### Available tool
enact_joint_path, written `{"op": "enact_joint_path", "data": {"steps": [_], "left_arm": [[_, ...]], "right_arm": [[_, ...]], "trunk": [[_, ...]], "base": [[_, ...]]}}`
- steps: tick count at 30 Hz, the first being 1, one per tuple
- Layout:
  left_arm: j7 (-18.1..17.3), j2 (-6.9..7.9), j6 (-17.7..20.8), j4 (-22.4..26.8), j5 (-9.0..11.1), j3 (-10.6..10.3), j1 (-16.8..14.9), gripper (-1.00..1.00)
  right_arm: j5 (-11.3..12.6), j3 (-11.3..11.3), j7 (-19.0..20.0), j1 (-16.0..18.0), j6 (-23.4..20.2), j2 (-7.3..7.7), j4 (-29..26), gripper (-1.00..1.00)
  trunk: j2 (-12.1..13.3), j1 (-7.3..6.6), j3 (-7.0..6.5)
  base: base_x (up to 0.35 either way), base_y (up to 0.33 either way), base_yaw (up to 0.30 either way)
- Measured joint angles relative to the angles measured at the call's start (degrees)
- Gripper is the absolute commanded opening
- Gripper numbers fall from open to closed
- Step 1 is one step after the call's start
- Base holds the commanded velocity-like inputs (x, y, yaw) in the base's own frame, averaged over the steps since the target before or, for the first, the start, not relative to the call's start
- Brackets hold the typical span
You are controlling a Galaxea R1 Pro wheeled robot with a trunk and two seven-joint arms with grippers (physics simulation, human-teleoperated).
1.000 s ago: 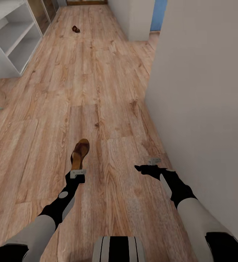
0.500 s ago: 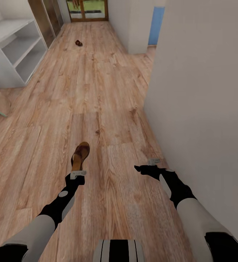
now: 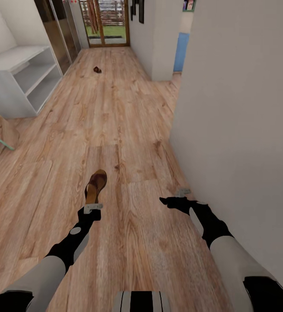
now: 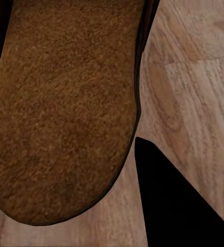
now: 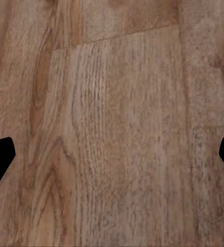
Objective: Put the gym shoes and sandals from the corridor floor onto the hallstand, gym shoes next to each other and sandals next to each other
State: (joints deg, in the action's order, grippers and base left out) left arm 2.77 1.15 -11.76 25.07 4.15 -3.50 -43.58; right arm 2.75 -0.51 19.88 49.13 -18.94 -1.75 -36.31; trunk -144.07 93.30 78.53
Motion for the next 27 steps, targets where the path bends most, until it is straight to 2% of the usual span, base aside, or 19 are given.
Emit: {"op": "enact_joint_path", "data": {"steps": [3, 8, 17, 21, 27], "left_arm": [[0.0, 0.07, 3.6, 0.1, 0.1, 0.2, 0.0, -1.0], [-0.1, 0.11, 5.7, 0.2, 0.1, 0.2, 0.0, -1.0], [0.0, 0.23, 6.1, 0.2, 0.1, 0.5, 0.0, -1.0], [0.1, 0.25, 6.2, 0.2, 0.1, 1.8, 0.0, -1.0], [0.1, 0.12, 6.2, 0.2, 0.1, 2.3, 0.0, -1.0]], "right_arm": [[0.0, 0.0, 0.0, 0.0, 0.0, 0.0, 0.0, 1.0], [0.0, 0.0, 0.0, 0.0, 0.0, 0.0, -0.1, 1.0], [0.0, 0.0, 0.0, 0.0, 0.0, 0.04, -0.1, 1.0], [0.0, 0.0, 0.0, 0.0, 0.0, 0.01, 0.0, 1.0], [0.0, 0.0, 0.0, 0.0, 0.0, 0.0, 0.0, 1.0]], "trunk": [[0.0, -0.08, -0.95], [0.1, -0.21, -2.53], [0.2, -0.44, -5.38], [0.3, -0.54, -6.64], [0.4, -0.7, -8.54]], "base": [[0.0, 0.0, 0.0], [0.0, 0.0, 0.0], [0.0, 0.0, 0.0], [0.0, 0.0, 0.0], [0.0, 0.0, 0.0]]}}
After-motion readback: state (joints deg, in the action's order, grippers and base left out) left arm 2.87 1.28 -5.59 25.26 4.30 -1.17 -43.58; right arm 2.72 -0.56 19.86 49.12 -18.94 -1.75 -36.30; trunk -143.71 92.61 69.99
